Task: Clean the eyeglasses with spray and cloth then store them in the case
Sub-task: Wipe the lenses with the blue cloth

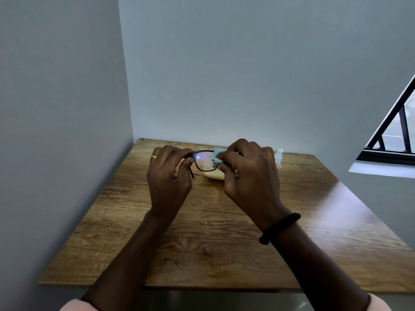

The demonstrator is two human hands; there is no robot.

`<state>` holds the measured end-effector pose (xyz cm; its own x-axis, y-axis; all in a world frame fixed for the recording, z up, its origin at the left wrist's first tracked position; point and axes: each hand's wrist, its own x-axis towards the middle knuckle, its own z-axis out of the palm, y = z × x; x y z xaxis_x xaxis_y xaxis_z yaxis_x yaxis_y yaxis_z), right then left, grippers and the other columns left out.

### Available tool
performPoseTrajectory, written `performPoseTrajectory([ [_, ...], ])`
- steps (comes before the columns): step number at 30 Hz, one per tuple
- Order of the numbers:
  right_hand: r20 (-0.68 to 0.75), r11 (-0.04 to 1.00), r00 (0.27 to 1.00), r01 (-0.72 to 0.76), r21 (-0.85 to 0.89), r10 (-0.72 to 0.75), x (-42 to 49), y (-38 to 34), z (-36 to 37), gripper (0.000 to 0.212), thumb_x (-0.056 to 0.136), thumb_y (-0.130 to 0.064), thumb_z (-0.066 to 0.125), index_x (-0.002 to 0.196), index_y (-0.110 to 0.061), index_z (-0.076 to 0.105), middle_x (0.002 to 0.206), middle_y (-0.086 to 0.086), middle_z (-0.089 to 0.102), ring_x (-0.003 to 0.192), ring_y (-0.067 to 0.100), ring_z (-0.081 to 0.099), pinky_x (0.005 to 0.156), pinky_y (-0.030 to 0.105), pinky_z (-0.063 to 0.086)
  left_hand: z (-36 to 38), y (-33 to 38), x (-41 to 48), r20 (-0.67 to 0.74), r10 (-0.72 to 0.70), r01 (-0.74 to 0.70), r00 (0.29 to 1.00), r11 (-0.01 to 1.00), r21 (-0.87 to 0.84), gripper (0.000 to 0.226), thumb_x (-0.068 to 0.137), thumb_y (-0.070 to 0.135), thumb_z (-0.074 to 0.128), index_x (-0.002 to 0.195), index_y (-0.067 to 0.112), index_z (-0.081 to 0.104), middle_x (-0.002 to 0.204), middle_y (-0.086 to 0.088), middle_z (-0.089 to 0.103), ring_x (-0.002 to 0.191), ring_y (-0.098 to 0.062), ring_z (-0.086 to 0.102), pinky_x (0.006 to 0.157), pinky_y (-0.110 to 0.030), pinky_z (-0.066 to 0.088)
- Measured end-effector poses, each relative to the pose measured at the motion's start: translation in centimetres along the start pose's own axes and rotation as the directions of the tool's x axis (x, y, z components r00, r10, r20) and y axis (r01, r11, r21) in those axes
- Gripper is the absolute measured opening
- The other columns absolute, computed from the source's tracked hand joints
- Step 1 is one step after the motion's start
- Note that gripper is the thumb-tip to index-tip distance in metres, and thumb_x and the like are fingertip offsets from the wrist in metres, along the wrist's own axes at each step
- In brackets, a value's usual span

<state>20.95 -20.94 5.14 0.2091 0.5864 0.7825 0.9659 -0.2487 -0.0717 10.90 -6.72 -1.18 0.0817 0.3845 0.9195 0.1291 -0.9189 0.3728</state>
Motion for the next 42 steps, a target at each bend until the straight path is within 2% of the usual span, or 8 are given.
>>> performPoseTrajectory([
  [8, 0.02, 0.996, 0.998, 0.066, 0.058, -0.067, 1.2, -0.8, 1.1, 0.016, 0.09, -0.017, 0.067, 0.102, -0.015, 0.078, 0.091, 0.001, 0.064, 0.079, 0.023, 0.057, 0.072, 0.038, 0.039, 0.2, -0.1, -0.1, 0.011, 0.003, -0.003, 1.0, 1.0, 0.018, 0.011, 0.091, 0.002, 0.071, 0.099, 0.005, 0.077, 0.088, -0.009, 0.07, 0.084, -0.026, 0.061, 0.073, -0.035, 0.047],
  [13, 0.024, 0.982, 0.987, 0.154, 0.113, -0.158, 1.4, -2.1, 0.9, 0.03, 0.092, -0.022, 0.05, 0.099, -0.015, 0.078, 0.091, 0.004, 0.066, 0.077, 0.025, 0.058, 0.07, 0.037, 0.039, 0.1, -0.4, -0.1, -0.011, -0.007, 0.007, 1.0, 1.0, -0.012, 0.012, 0.093, 0.006, 0.068, 0.1, 0.001, 0.076, 0.09, -0.012, 0.071, 0.083, -0.03, 0.064, 0.073, -0.037, 0.049],
  [20, 0.042, 0.969, 0.971, 0.23, 0.087, -0.234, 0.3, -1.7, 0.2, 0.027, 0.087, -0.011, 0.052, 0.095, -0.015, 0.078, 0.091, 0.006, 0.065, 0.078, 0.027, 0.057, 0.071, 0.04, 0.04, -0.2, -0.4, 0.2, -0.038, -0.054, 0.051, 0.998, 0.996, -0.067, 0.013, 0.09, 0.001, 0.069, 0.1, 0.002, 0.077, 0.09, -0.01, 0.071, 0.085, -0.029, 0.066, 0.074, -0.041, 0.052],
  [26, 0.075, 0.989, 0.987, 0.145, 0.002, -0.145, -0.2, -0.2, -0.3, 0.016, 0.087, -0.01, 0.064, 0.096, -0.015, 0.076, 0.093, 0.004, 0.066, 0.08, 0.025, 0.057, 0.072, 0.038, 0.038, -0.1, -0.3, 0.3, -0.035, -0.074, 0.071, 0.997, 0.994, -0.078, 0.013, 0.088, -0.002, 0.071, 0.099, 0.003, 0.077, 0.092, -0.008, 0.072, 0.086, -0.029, 0.066, 0.073, -0.044, 0.053],
  [29, 0.042, 0.993, 0.993, 0.111, -0.028, -0.11, 0.2, 0.2, -0.2, 0.013, 0.085, -0.009, 0.071, 0.095, -0.014, 0.076, 0.092, 0.003, 0.065, 0.079, 0.024, 0.056, 0.072, 0.035, 0.034, -0.1, -0.2, 0.2, -0.035, -0.073, 0.07, 0.997, 0.994, -0.083, 0.012, 0.089, 0.0, 0.071, 0.099, 0.003, 0.077, 0.092, -0.008, 0.072, 0.086, -0.029, 0.066, 0.073, -0.046, 0.053],
  [35, -0.004, 0.992, 0.992, 0.125, 0.022, -0.125, 1.2, -0.4, 0.4, 0.014, 0.089, -0.012, 0.068, 0.102, -0.012, 0.075, 0.091, 0.004, 0.063, 0.078, 0.025, 0.056, 0.07, 0.041, 0.04, 0.0, 0.2, 0.1, -0.029, -0.051, 0.048, 0.998, 0.994, -0.097, 0.012, 0.09, -0.001, 0.072, 0.099, 0.003, 0.078, 0.089, -0.009, 0.072, 0.083, -0.031, 0.065, 0.072, -0.046, 0.052],
  [40, 0.043, 0.98, 0.981, 0.186, 0.073, -0.19, 1.3, -2.0, 0.9, 0.021, 0.087, -0.011, 0.057, 0.1, -0.014, 0.074, 0.092, 0.004, 0.063, 0.079, 0.024, 0.055, 0.072, 0.038, 0.038, 0.0, 0.1, 0.0, -0.025, -0.04, 0.037, 0.999, 0.996, -0.085, 0.013, 0.09, 0.0, 0.07, 0.101, 0.002, 0.077, 0.091, -0.009, 0.072, 0.085, -0.031, 0.066, 0.073, -0.046, 0.053],
  [42, 0.068, 0.976, 0.976, 0.204, 0.077, -0.209, 1.1, -2.3, 0.9, 0.021, 0.085, -0.009, 0.059, 0.099, -0.015, 0.074, 0.093, 0.004, 0.063, 0.08, 0.023, 0.056, 0.073, 0.037, 0.038, 0.1, 0.0, 0.0, -0.025, -0.048, 0.046, 0.999, 0.995, -0.089, 0.015, 0.09, 0.0, 0.068, 0.101, 0.001, 0.077, 0.091, -0.01, 0.072, 0.085, -0.031, 0.066, 0.073, -0.047, 0.053],
])
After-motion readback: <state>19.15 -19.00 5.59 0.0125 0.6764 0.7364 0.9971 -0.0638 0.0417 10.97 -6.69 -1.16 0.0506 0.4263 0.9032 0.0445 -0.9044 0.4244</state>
